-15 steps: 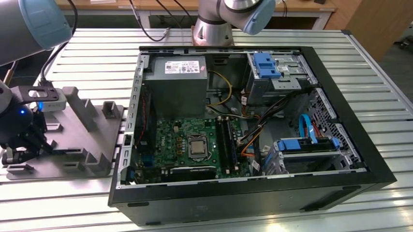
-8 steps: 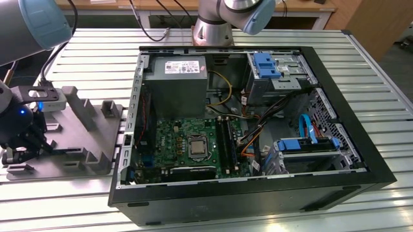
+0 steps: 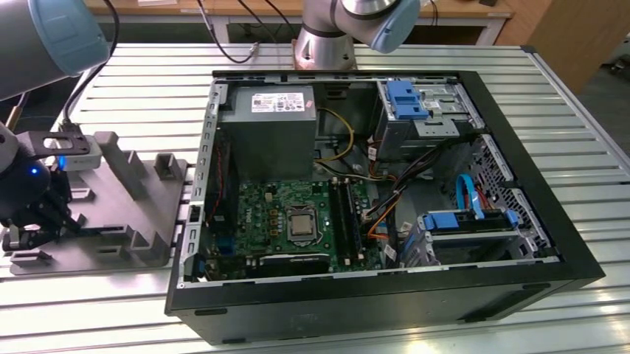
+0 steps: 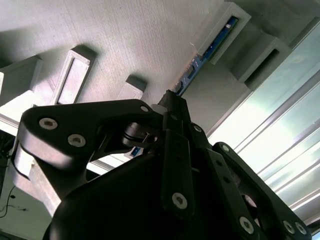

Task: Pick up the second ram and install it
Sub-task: 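Pick up the second ram and move it above second insertion slot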

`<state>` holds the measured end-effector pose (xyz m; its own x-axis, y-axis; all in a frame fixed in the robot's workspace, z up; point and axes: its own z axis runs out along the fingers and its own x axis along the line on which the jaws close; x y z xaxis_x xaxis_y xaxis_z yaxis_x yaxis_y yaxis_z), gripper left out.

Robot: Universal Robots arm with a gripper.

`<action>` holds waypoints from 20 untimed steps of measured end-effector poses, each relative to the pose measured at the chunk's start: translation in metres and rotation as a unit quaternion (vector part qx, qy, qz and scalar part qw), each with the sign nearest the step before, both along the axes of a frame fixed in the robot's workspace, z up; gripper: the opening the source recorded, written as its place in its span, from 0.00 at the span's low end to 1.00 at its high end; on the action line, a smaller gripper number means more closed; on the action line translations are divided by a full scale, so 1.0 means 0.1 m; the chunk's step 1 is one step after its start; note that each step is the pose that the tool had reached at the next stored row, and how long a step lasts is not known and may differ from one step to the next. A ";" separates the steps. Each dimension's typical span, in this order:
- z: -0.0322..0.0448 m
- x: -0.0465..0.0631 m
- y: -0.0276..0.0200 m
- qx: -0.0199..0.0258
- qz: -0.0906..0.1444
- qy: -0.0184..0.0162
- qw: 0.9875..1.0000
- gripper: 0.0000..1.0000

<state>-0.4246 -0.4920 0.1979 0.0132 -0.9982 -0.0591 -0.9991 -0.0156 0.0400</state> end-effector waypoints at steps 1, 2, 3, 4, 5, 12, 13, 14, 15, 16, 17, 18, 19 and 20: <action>0.000 0.00 0.000 0.000 0.000 0.000 1.000 0.12; 0.000 0.00 0.000 0.000 0.000 0.000 1.000 0.12; 0.000 0.00 0.000 0.000 0.000 0.000 1.000 0.12; 0.002 0.00 0.000 0.000 0.000 0.000 1.000 0.12; 0.006 0.00 0.000 0.000 0.000 0.000 1.000 0.12; 0.020 0.00 0.000 0.000 0.000 0.000 1.000 0.12; 0.020 0.00 0.000 0.000 0.000 0.000 1.000 0.12; 0.020 0.00 0.000 0.000 0.000 0.000 1.000 0.12; 0.020 0.00 0.000 0.000 0.000 0.000 1.000 0.12; 0.021 0.00 0.000 0.000 0.000 0.000 1.000 0.12; 0.022 0.00 0.000 0.000 0.000 0.000 1.000 0.12; 0.022 0.00 0.000 0.000 0.000 0.000 1.000 0.12; 0.021 0.00 0.000 0.000 0.000 0.000 1.000 0.12; 0.022 0.00 0.000 0.000 0.000 0.000 1.000 0.12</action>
<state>-0.4246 -0.4920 0.2001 0.0127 -0.9982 -0.0592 -0.9991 -0.0150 0.0399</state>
